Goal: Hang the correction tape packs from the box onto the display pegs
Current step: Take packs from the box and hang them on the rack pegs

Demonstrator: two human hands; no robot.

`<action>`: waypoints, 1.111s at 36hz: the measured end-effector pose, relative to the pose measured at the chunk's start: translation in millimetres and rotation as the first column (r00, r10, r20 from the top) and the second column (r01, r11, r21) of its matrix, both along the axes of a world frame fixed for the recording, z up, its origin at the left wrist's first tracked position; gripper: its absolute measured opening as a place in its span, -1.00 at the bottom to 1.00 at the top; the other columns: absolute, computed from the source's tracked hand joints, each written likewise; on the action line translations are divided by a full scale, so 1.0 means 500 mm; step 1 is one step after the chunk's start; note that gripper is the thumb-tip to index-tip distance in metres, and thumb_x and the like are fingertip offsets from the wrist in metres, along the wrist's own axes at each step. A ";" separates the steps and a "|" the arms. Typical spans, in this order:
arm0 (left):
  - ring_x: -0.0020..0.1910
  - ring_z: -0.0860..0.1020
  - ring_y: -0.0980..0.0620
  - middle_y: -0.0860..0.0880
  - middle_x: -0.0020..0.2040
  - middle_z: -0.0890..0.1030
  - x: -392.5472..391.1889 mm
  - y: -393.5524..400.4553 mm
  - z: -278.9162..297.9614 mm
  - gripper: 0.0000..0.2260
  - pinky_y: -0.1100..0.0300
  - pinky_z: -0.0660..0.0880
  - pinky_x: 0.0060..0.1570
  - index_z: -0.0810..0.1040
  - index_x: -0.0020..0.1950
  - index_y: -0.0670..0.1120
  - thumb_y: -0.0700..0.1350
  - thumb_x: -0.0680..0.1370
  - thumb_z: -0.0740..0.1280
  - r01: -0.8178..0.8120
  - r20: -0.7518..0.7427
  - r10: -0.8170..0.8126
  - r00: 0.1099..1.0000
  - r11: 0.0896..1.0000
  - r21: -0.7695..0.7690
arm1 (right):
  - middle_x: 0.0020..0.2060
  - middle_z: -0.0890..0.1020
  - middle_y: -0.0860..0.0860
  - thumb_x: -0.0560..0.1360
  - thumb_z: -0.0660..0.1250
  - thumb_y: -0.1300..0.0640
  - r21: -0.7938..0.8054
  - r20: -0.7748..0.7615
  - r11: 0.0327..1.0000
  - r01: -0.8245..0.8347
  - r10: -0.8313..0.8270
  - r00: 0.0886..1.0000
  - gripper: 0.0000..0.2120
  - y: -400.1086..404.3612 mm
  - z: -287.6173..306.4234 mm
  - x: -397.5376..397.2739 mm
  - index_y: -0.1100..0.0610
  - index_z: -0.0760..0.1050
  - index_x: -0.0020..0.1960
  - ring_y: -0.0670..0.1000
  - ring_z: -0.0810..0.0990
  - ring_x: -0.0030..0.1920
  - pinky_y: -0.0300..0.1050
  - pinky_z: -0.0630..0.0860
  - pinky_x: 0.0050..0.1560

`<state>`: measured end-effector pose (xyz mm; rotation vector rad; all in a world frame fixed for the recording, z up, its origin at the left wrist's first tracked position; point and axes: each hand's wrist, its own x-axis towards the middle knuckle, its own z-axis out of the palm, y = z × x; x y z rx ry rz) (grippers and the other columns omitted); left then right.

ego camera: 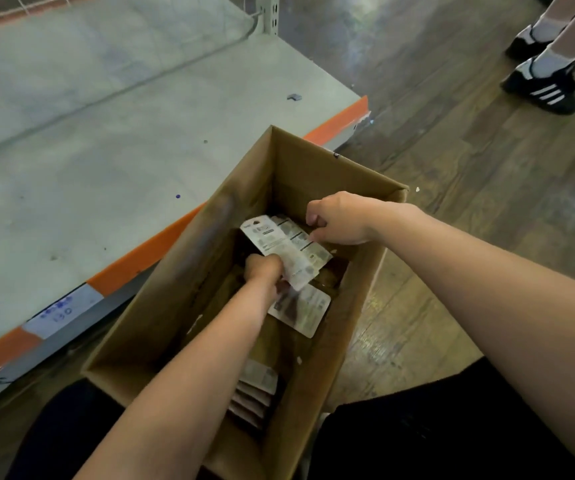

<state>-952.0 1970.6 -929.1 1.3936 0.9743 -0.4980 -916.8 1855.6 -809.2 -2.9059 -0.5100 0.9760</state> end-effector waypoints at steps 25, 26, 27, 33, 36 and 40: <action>-0.32 0.49 0.03 -0.15 -0.08 0.58 0.023 0.009 -0.039 -0.73 0.27 0.44 -0.44 0.45 0.31 -0.24 -0.20 0.63 0.19 0.248 0.054 -0.245 0.968 0.967 -0.056 | 0.22 0.52 0.14 0.58 0.27 0.05 0.201 0.093 0.887 0.416 -0.440 0.893 -0.65 -0.067 0.042 -0.027 0.23 0.31 0.25 0.11 0.53 0.09 -0.03 0.49 -0.04; -0.38 0.43 0.03 -0.17 -0.09 0.59 0.026 0.002 -0.053 -0.70 0.29 0.39 -0.55 0.43 0.35 -0.25 -0.20 0.63 0.18 0.240 0.033 -0.239 0.970 0.970 -0.032 | 0.21 0.52 0.14 0.58 0.27 0.04 0.201 0.086 0.886 0.417 -0.440 0.894 -0.67 -0.076 0.040 -0.029 0.22 0.31 0.23 0.10 0.52 0.06 -0.04 0.48 -0.05; -0.42 0.37 0.04 -0.17 -0.08 0.59 0.030 -0.005 -0.069 -0.67 0.34 0.32 -0.64 0.41 0.38 -0.26 -0.21 0.63 0.18 0.225 0.011 -0.225 0.974 0.974 -0.021 | 0.21 0.52 0.13 0.58 0.27 0.04 0.199 0.078 0.886 0.419 -0.441 0.894 -0.69 -0.084 0.036 -0.031 0.21 0.31 0.20 0.08 0.50 0.04 -0.05 0.46 -0.07; 0.00 0.59 -0.17 -0.24 0.07 0.57 0.046 -0.061 -0.126 -0.65 0.14 0.50 -0.18 0.38 0.37 -0.25 -0.20 0.60 0.27 0.140 -0.076 -0.145 0.987 0.988 -0.061 | 0.13 0.54 0.08 0.59 0.27 0.06 0.234 0.030 0.864 0.445 -0.464 0.885 -0.76 -0.107 0.017 -0.028 0.15 0.29 0.13 0.04 0.55 -0.01 -0.19 0.50 -0.24; 0.17 0.53 -0.17 -0.20 0.23 0.49 0.055 -0.087 -0.147 -0.60 0.12 0.54 -0.03 0.36 0.38 -0.24 -0.22 0.57 0.33 0.046 -0.083 -0.055 0.995 0.993 -0.106 | 0.02 0.53 0.02 0.59 0.27 0.06 0.242 0.029 0.871 0.427 -0.446 0.895 -0.79 -0.101 0.013 -0.024 0.10 0.26 0.07 -0.04 0.55 -0.12 -0.29 0.43 -0.33; -0.01 0.57 -0.14 -0.19 0.16 0.57 0.061 -0.092 -0.166 -0.68 0.05 0.54 -0.04 0.46 0.26 -0.26 -0.29 0.52 0.38 0.050 -0.052 -0.056 0.997 0.993 -0.107 | -0.02 0.51 -0.01 0.59 0.26 0.05 0.264 0.036 0.881 0.393 -0.416 0.909 -0.79 -0.099 0.008 -0.016 0.09 0.25 0.08 -0.08 0.52 -0.18 -0.31 0.41 -0.36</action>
